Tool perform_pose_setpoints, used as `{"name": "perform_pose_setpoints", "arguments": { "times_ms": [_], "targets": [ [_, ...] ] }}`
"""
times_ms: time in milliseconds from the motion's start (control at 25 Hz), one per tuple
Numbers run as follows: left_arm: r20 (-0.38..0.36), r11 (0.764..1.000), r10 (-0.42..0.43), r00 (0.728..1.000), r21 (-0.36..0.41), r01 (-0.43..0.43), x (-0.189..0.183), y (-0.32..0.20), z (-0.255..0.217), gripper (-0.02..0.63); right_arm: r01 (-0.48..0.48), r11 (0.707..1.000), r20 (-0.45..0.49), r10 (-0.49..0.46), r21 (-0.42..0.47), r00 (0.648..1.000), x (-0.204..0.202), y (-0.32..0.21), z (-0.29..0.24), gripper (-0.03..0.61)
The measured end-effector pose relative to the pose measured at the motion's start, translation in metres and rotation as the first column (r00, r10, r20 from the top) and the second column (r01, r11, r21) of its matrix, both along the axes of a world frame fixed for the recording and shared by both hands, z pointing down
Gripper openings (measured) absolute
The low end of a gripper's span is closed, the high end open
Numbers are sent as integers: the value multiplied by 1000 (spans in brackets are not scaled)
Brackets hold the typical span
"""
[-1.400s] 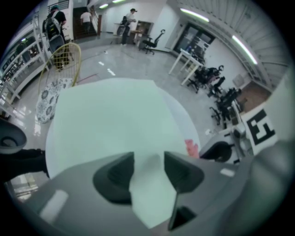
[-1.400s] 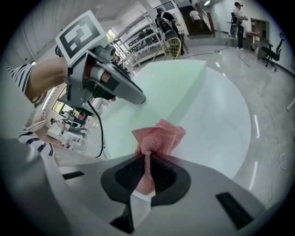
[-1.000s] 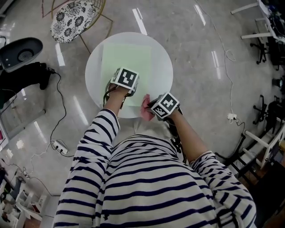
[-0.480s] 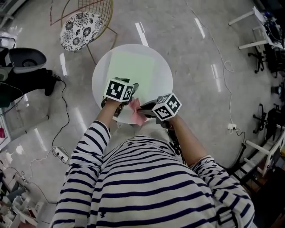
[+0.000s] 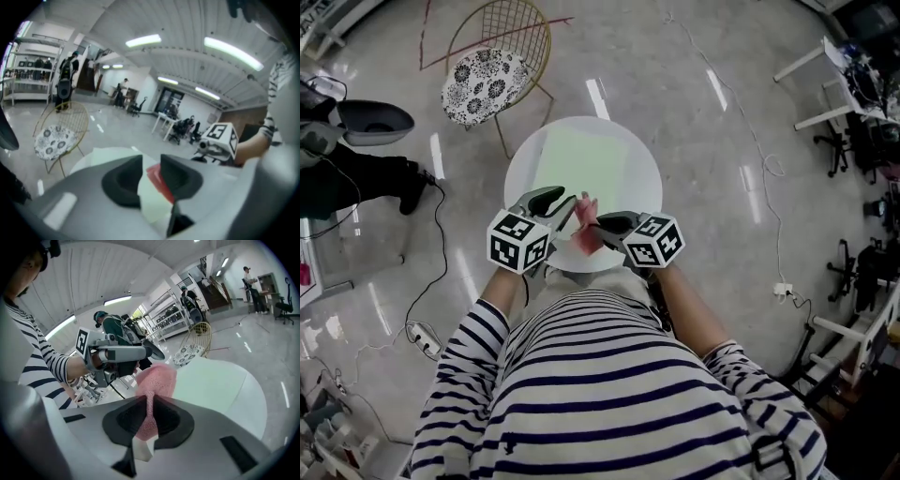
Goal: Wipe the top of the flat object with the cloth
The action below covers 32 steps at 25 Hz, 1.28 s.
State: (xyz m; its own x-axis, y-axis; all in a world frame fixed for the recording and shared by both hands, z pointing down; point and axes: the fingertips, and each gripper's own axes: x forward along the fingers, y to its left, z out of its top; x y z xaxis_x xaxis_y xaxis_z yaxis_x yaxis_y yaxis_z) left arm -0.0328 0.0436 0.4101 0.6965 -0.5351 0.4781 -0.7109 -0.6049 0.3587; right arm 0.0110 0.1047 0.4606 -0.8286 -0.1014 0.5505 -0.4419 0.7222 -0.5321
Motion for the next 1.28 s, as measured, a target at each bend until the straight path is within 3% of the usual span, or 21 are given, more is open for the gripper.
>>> {"name": "perform_pose_setpoints", "arguments": {
  "times_ms": [120, 400, 600, 840, 1280],
  "targets": [
    [-65, 991, 7, 998, 135, 2, -4, 17, -33, 104, -22, 994, 36, 18, 106, 999, -6, -4, -24, 40],
    [-150, 966, 55, 987, 258, -14, -6, 57, -73, 45, -36, 960, 90, 11, 279, 996, -25, 3, -66, 40],
    [-181, 960, 65, 981, 281, -12, -11, 66, -84, 9, -61, 936, 109, 25, 347, 994, -32, 6, -84, 40],
    [-178, 945, 89, 980, 327, -27, -16, 71, -95, 9, -88, 907, 139, 33, 411, 990, -42, -3, -103, 40],
    [-196, 939, 89, 977, 343, -17, -30, 71, -101, 9, -93, 862, 159, 14, 499, 987, -56, -11, -134, 40]
  ]
}}
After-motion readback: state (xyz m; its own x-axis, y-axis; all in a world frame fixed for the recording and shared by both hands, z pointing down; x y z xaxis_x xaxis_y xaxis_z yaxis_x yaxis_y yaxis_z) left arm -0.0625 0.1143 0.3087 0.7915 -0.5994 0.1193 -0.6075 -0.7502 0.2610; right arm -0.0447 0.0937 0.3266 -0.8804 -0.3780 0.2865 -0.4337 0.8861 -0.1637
